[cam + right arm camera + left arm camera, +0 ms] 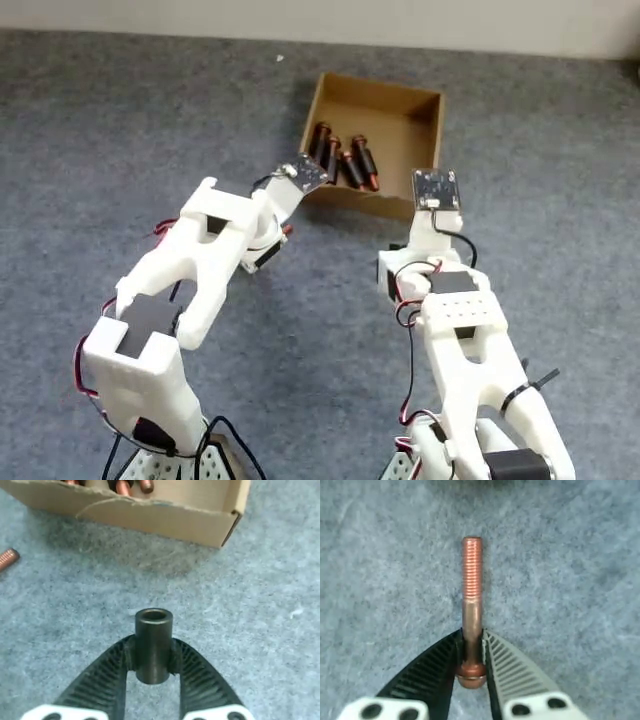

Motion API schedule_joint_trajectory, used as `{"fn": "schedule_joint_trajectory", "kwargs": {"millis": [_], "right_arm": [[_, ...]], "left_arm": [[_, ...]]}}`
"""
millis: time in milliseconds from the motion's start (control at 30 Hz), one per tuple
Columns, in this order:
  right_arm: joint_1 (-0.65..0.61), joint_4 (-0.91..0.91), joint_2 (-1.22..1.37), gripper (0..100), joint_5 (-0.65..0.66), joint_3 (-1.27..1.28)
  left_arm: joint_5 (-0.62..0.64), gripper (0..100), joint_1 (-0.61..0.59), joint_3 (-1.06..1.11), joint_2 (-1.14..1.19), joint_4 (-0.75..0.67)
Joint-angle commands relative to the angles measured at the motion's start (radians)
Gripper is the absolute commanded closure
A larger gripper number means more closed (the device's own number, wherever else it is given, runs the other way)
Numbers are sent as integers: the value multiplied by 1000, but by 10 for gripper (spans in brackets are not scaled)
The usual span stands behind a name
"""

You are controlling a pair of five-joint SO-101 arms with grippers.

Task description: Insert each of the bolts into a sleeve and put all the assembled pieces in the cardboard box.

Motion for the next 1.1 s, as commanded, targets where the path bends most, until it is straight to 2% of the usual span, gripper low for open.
{"fn": "schedule_joint_trajectory", "kwargs": {"millis": [0,67,167,400,600,900,1067], "right_arm": [[12,-24,-10,993,-6,-8],[12,-24,-10,993,-6,-8],[12,-24,-10,993,-5,-8],[12,-24,-10,993,-5,-10],[33,-24,-15,993,-5,-10],[56,-25,-10,993,-5,-10],[56,-41,-10,993,-5,-10]], "left_arm": [[-12,995,1,-36,-42,-14],[-23,995,1,-36,-81,-12],[-138,995,2,-4,-145,-11],[-655,995,1,239,-349,-17],[-887,995,1,438,-578,-17],[-1074,995,10,654,-819,-15],[-988,964,2,661,-835,-18]]}}
